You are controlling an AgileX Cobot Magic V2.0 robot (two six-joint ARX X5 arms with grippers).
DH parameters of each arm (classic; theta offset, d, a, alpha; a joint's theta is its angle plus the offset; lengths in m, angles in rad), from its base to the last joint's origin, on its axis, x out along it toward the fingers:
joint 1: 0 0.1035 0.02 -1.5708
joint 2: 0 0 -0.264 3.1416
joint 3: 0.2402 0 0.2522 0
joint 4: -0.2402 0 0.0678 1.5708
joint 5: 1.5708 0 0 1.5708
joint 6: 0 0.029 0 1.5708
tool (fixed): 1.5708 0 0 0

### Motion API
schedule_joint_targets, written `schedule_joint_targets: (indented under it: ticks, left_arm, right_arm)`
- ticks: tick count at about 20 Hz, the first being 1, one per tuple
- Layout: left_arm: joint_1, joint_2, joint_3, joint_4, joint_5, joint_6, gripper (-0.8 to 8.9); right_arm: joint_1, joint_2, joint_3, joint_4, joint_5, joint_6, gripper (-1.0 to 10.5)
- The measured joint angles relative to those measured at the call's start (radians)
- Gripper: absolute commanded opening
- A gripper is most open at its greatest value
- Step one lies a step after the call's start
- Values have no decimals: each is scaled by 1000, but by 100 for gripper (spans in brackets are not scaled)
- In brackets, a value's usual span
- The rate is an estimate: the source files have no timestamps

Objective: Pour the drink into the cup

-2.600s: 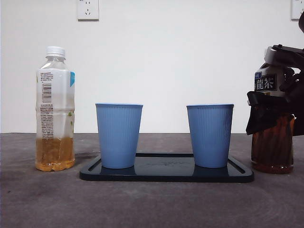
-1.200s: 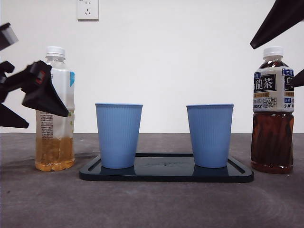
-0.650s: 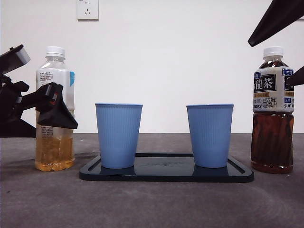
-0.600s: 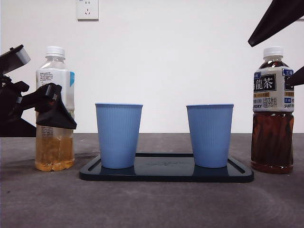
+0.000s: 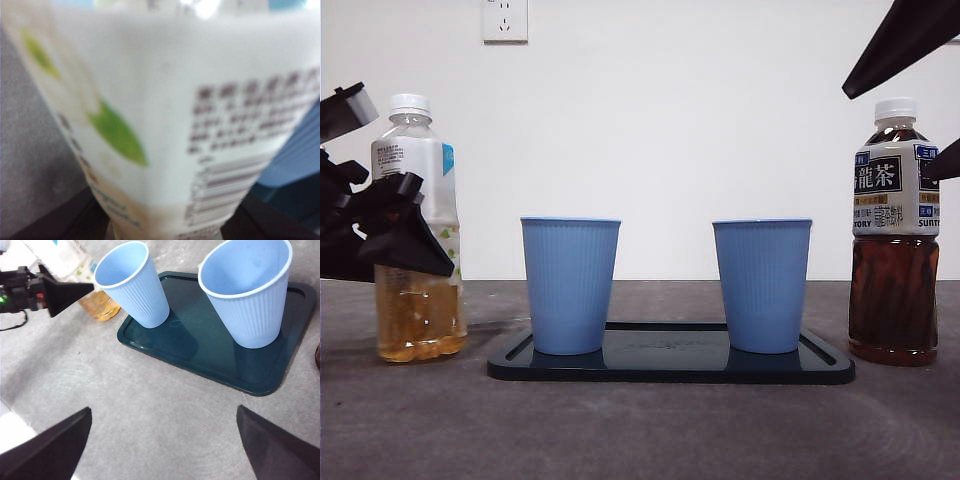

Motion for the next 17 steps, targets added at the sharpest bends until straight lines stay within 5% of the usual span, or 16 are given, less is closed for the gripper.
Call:
schedule_joint_targets:
  ticks: [10, 17]
  left_arm:
    - [0, -146, 332, -648, -206, 346, 172]
    - [-51, -153, 515, -935, -437, 599, 173]
  right_arm:
    - [0, 0, 0, 0, 0, -65, 451]
    - [0, 0, 0, 6, 0, -102, 451]
